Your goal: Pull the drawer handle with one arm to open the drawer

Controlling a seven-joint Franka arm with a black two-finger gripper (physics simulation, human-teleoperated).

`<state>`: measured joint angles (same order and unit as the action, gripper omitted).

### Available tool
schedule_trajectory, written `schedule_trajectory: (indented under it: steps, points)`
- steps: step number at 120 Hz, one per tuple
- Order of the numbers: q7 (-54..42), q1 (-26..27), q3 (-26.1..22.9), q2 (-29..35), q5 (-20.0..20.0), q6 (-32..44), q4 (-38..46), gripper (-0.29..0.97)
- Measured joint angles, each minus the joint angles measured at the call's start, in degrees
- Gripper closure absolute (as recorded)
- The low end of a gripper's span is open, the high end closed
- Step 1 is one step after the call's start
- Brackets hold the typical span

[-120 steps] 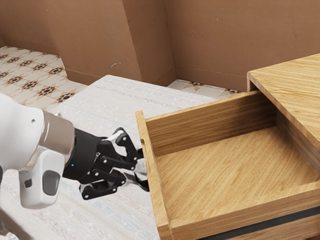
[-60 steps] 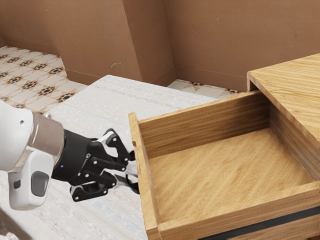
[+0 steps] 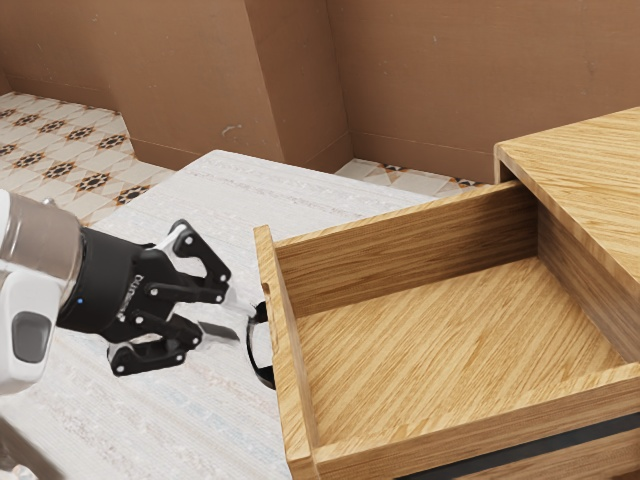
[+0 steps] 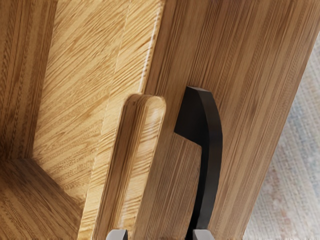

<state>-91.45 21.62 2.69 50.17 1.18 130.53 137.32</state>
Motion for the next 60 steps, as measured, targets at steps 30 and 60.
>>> schedule_trajectory:
  steps: [30,60]
  points:
    - [1.8,-1.4,-2.4,-4.4,0.2,-5.6,-13.7,0.25]
    - [18.3,-3.9,-3.4,-13.2,1.2,-19.2,-25.0,0.08]
